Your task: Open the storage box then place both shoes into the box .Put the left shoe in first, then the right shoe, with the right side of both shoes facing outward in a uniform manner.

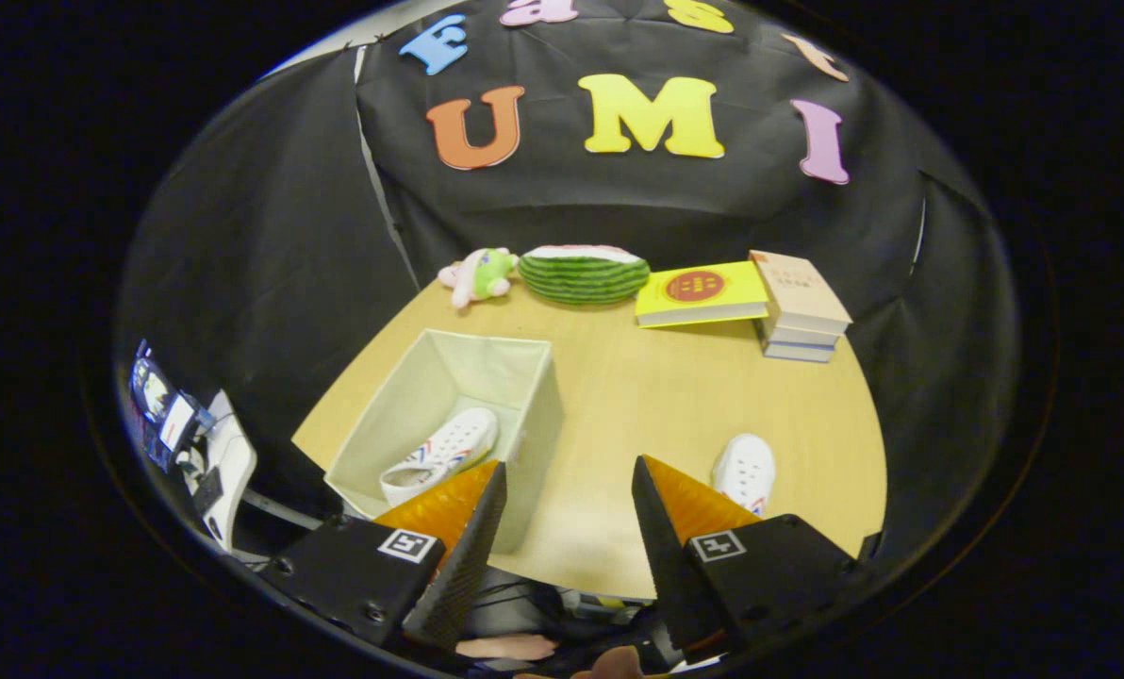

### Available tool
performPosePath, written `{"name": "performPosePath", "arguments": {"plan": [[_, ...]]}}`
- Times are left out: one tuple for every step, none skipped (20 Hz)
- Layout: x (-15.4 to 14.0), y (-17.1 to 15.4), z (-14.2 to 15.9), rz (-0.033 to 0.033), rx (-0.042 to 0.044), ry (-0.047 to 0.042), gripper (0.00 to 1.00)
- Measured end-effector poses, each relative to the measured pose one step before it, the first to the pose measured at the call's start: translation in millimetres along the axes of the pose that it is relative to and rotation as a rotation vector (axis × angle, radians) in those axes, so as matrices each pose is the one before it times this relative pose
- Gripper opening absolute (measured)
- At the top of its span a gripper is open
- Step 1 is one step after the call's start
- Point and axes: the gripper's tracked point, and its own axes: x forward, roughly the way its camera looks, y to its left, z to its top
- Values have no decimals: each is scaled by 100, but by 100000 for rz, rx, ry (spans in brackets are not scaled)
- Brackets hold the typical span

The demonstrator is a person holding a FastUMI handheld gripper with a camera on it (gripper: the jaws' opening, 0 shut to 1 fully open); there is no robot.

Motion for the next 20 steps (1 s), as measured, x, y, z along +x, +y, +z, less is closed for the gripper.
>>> {"name": "performPosePath", "arguments": {"plan": [[218, -2573, -961, -4844, -1158, 2296, 83], [-87, -2520, -1781, -4190, 126, 3389, 83], [456, -2161, -1453, -2956, 1054, 3692, 84], [745, -2043, -1202, -2524, 1974, 3296, 84], [664, -1900, -1174, -1656, 2112, 3342, 84], [955, -1514, -957, -606, 2079, 2838, 84], [1065, -1506, -817, -1062, 1434, 2294, 84], [1041, -1436, -874, -1431, -70, 3083, 84], [1021, -969, -639, -567, 999, 2351, 84], [1043, -672, -635, 24, 1626, 2420, 84], [1113, -387, -756, 940, 1299, 2273, 84], [1015, -385, -590, 786, 933, 2183, 84], [742, -112, -183, 783, 1265, 1670, 84], [844, -86, -260, 920, 1333, 1830, 84], [936, -174, -115, 1218, 1340, 1388, 84], [853, -39, 15, 988, 1647, 1202, 84], [788, 17, 190, 1167, 1877, 884, 84], [691, 136, 175, 1749, 1407, 1038, 84], [652, 77, 177, 1234, 1499, 206, 84], [732, -118, 170, 601, 572, 348, 84]]}}
